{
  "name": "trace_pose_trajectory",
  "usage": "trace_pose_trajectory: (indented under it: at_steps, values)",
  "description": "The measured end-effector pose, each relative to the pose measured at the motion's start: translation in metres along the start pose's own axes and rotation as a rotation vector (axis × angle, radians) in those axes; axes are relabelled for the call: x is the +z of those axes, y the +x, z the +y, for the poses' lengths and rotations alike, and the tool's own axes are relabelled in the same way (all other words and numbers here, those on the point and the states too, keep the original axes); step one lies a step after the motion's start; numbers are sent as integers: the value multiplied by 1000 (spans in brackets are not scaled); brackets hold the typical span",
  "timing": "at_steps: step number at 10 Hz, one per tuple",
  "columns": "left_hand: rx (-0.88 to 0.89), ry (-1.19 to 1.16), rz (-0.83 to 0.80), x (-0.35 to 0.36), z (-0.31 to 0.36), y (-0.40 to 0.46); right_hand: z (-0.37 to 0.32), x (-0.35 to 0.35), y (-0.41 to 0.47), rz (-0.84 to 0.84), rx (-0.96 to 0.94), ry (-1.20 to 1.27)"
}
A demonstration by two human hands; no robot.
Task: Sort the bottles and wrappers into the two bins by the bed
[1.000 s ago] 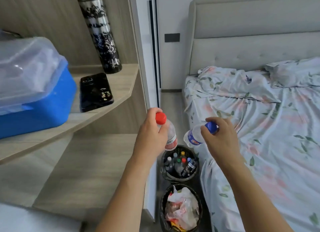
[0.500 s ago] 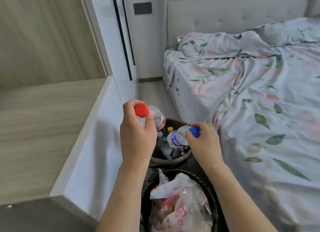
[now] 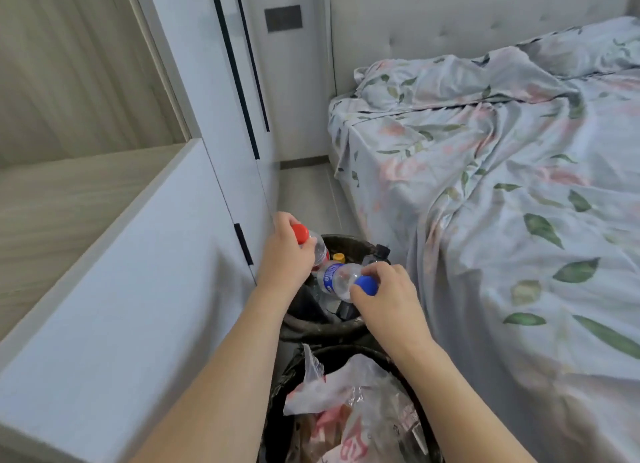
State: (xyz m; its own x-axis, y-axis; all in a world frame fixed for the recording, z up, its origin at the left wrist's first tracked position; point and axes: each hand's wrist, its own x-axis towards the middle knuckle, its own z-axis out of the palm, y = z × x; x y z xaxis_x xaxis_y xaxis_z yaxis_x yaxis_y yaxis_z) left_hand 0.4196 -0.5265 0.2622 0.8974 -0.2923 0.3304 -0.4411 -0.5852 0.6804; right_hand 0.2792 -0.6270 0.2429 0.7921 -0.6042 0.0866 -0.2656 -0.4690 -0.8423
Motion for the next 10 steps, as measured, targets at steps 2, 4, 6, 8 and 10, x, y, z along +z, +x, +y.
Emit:
trace_pose_trajectory:
  at_steps: [2,4,6,8,10]
  values:
    - [-45,73,-99,44,-38,25,20,8,25,-55,-28,-86]
    - [-176,210,-185,58,-77,33,35,32,36,-98,-63,-166]
    - [-182,236,-186,60,-82,40,39,48,38,-116,-99,-191]
    - [-224,227,-173,57,-82,34,47,56,39,-178,-21,-216]
    - [-181,166,-73,47,-83,18,51,59,33,-209,10,-253]
